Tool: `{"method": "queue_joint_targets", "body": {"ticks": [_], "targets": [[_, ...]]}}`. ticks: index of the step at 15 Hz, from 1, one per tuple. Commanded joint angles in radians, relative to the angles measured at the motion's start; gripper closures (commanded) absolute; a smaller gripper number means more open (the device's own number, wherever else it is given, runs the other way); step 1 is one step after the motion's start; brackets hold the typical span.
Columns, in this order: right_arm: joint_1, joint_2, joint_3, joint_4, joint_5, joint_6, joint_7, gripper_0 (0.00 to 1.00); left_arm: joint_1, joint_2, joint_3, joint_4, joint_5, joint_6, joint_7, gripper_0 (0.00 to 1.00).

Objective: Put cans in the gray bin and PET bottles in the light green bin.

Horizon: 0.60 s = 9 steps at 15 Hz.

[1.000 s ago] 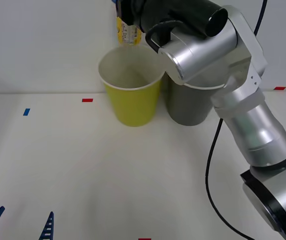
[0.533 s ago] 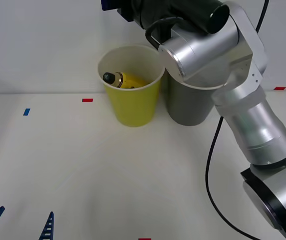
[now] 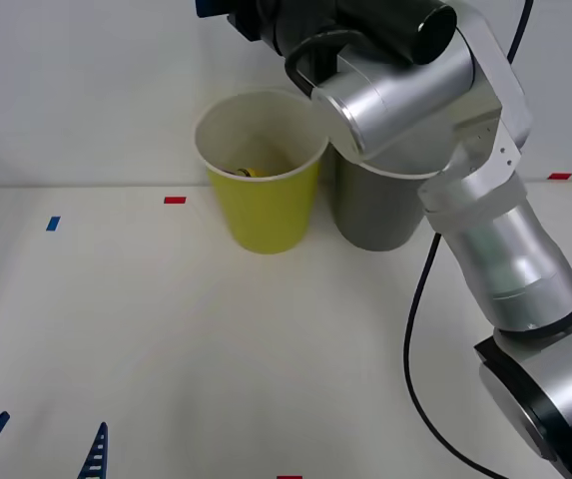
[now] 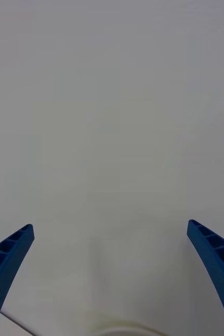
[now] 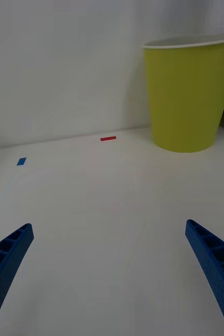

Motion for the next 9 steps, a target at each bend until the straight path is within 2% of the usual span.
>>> {"method": "queue_joint_targets", "body": {"ticks": [1, 2, 4, 7, 9], "targets": [[0.000, 0.046, -0.043, -0.149, 0.047, 0.290, 0.016, 0.00, 0.000, 0.000, 0.000, 0.000, 0.000, 0.000, 0.000, 0.00], [0.000, 0.055, -0.049, -0.228, 0.084, 0.401, 0.016, 0.00, 0.000, 0.000, 0.000, 0.000, 0.000, 0.000, 0.000, 0.00], [0.031, 0.055, -0.052, -0.345, 0.151, 0.500, 0.005, 0.00, 0.000, 0.000, 0.000, 0.000, 0.000, 0.000, 0.000, 0.00], [0.148, 0.038, -0.059, -0.506, 0.204, 0.502, -0.010, 0.00, 0.000, 0.000, 0.000, 0.000, 0.000, 0.000, 0.000, 0.00], [0.220, 0.011, -0.068, -0.607, 0.208, 0.502, -0.010, 0.00, 0.000, 0.000, 0.000, 0.000, 0.000, 0.000, 0.000, 0.00]]}}
